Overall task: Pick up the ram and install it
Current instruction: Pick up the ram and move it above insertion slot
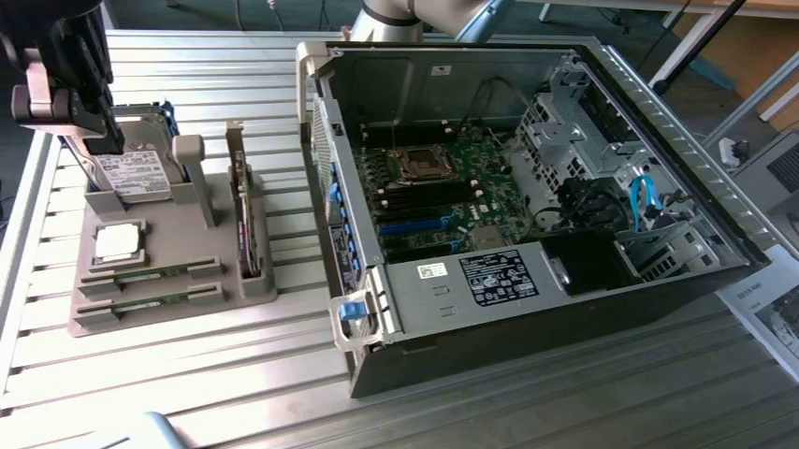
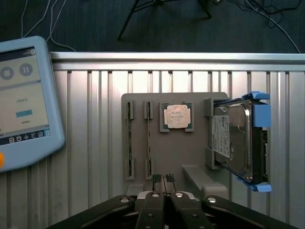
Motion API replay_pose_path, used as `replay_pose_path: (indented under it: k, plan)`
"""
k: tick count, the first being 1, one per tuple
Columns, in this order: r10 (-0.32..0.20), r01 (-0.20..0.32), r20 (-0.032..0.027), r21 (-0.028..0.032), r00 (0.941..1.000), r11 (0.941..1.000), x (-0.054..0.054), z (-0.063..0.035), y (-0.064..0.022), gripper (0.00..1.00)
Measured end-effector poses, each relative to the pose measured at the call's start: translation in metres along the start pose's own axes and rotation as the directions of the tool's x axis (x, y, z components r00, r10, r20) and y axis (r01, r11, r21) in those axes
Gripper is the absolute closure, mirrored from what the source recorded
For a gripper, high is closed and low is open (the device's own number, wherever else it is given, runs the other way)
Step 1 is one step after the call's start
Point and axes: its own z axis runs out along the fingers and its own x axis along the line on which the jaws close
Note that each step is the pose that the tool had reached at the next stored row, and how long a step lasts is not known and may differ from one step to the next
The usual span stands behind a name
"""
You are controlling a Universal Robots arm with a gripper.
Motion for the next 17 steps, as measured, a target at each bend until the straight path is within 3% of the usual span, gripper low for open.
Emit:
replay_pose_path:
  k: [3, 6, 11, 14, 17]
  plan:
    - [0.0, 0.0, -0.0019, 0.0002, 1.0, 1.0, -0.0001, 0.0001, 0.0, 0.89]
    - [-0.003, 0.003, -0.0115, 0.0001, 0.9999, 1.0, 0.0, 0.0, 0.0, 0.89]
    - [-0.003, 0.003, -0.0125, 0.0002, 0.9999, 1.0, 0.0, 0.0, 0.0, 0.89]
    - [-0.005, 0.005, -0.0269, 0.0043, 0.9996, 1.0, 0.0, 0.0001, 0.0, 0.89]
    - [-0.005, 0.005, -0.0294, 0.0048, 0.9996, 1.0, 0.0, 0.0, 0.0, 0.89]
